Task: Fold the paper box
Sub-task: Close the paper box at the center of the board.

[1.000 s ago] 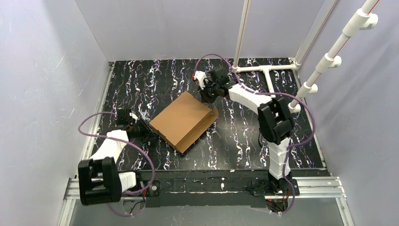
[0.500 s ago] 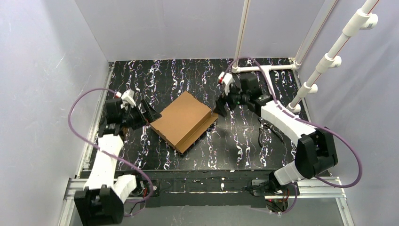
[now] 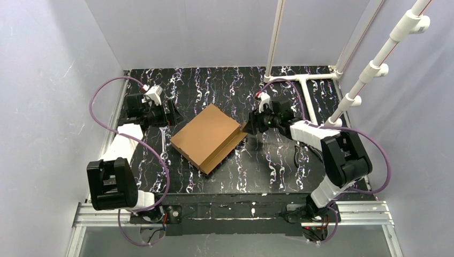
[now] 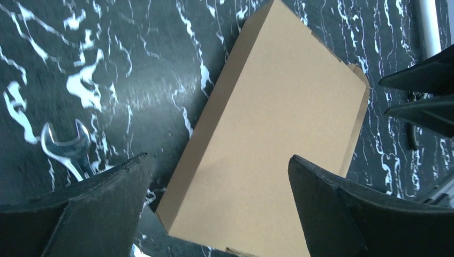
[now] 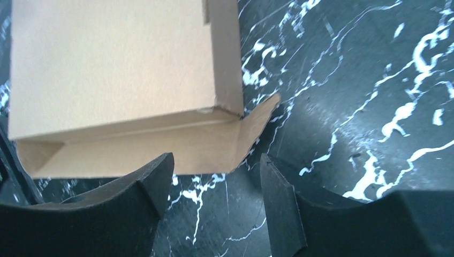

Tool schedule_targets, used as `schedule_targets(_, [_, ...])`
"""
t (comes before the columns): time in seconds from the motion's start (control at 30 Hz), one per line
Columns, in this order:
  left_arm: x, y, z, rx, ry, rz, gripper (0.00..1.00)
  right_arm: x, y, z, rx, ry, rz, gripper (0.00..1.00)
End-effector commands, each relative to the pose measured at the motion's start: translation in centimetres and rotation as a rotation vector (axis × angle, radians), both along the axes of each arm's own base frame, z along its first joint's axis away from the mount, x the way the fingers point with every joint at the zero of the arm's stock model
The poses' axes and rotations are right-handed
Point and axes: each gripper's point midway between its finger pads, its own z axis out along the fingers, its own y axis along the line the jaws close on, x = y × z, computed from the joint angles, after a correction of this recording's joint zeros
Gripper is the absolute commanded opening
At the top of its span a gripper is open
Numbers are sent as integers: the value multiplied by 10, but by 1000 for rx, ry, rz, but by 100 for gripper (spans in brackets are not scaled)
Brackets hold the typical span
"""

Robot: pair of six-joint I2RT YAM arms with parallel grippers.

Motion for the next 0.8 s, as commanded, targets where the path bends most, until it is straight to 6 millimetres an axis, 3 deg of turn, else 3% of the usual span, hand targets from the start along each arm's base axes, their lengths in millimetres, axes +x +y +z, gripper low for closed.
schedule_targets(0.0, [17,-5,4,17,-111,-69,98,35,8,34,156,-38,-105,66])
schedule_targets(0.17, [21,-4,-11,-2,-38,-48,95,43,9,26,145,-39,-111,55])
schedule_targets(0.37, [26,-9,-21,-45,6,-48,87,44,9,10,124,-22,-111,54])
schedule_targets(0.77, [23,-14,-40,-29,61,-62,86,51,14,-4,114,11,-101,44])
